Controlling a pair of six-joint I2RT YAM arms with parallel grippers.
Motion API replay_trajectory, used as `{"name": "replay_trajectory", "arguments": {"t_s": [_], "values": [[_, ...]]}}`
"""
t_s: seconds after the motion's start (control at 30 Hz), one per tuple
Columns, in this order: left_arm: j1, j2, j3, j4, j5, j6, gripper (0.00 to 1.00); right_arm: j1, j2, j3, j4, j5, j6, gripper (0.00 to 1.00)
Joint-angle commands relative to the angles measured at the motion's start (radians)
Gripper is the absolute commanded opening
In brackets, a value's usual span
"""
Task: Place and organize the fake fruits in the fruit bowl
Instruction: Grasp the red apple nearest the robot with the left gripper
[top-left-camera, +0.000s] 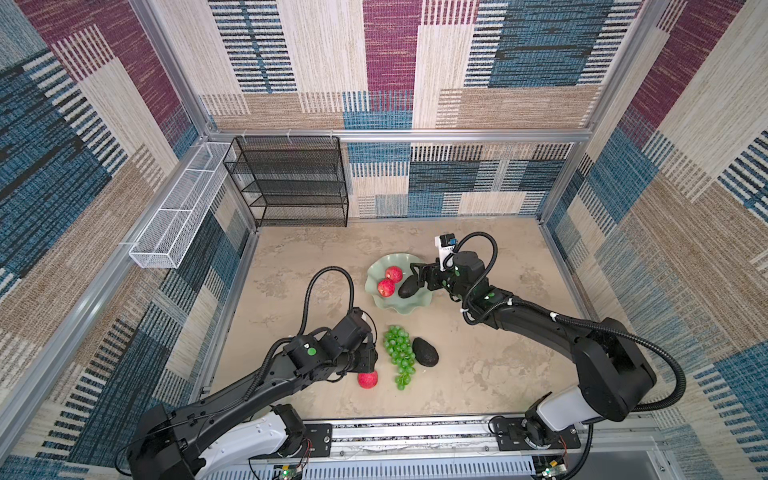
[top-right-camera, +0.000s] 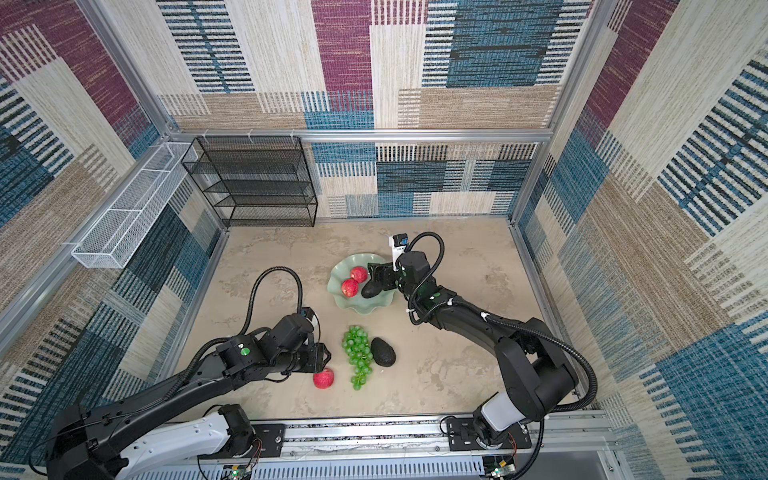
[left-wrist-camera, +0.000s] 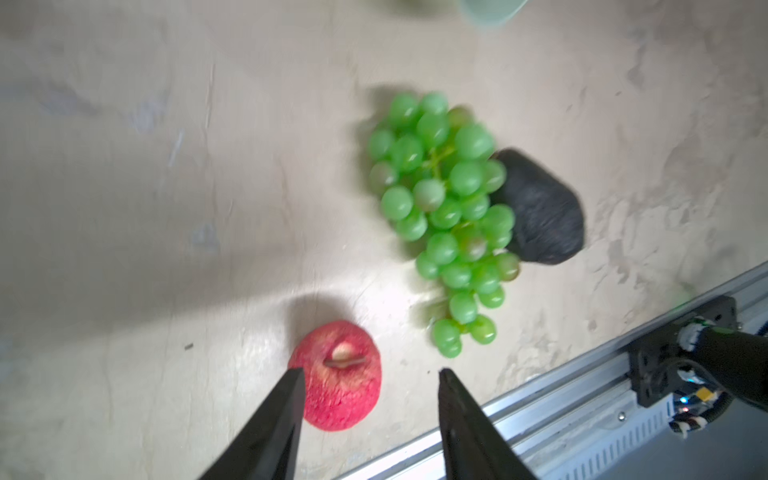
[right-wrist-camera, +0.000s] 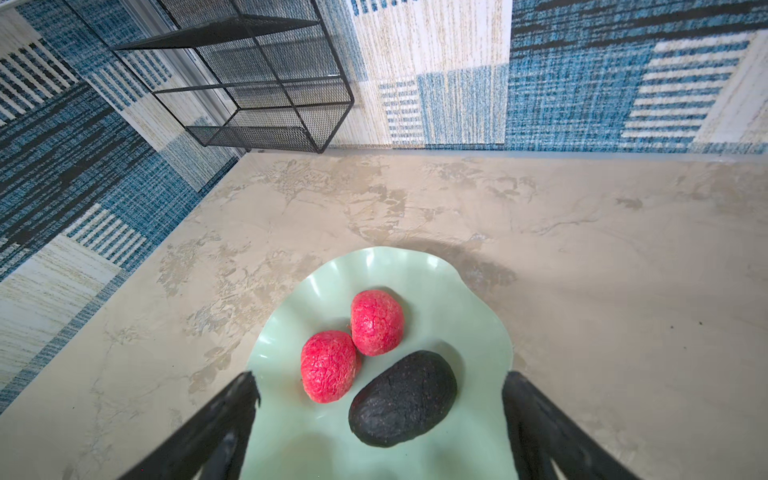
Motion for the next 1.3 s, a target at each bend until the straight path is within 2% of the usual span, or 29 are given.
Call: {"name": "replay_trajectory", "arguments": {"t_s": [0.0, 0.07, 0.17, 0.47, 0.7, 1.03, 1.17, 1.27], "values": [[0.013, 0.08, 0.11, 0.025, -0.082, 0.151, 0.55, 0.0, -0.038, -0.019, 0.038, 0.009, 0.009, 0.93], [0.014, 0.147, 0.18, -0.014, -0.056, 0.185, 0.56, -0.002, -0.063, -0.026, 0.018, 0.021, -0.001, 0.93], [0.014, 0.195, 0.201, -0.078, 0.027, 0.19, 0.7, -0.004, -0.106, -0.053, -0.003, 0.04, -0.009, 0.93], [0.003, 0.004, -0.041, -0.126, 0.13, 0.099, 0.8, -0.004, -0.123, -0.109, 0.014, 0.022, 0.001, 0.97], [-0.001, 0.006, -0.116, -0.125, 0.089, 0.058, 0.8, -0.004, -0.119, -0.109, 0.048, -0.033, -0.006, 1.0], [-0.001, 0.114, -0.148, -0.036, 0.087, 0.058, 0.77, -0.003, -0.12, -0.111, 0.034, -0.016, 0.009, 1.0], [-0.001, 0.14, -0.152, 0.006, 0.079, 0.058, 0.71, -0.004, -0.118, -0.113, 0.034, -0.004, 0.006, 1.0], [0.0, 0.153, -0.142, 0.034, 0.073, 0.063, 0.61, -0.004, -0.112, -0.112, 0.037, -0.005, 0.005, 1.0]]}}
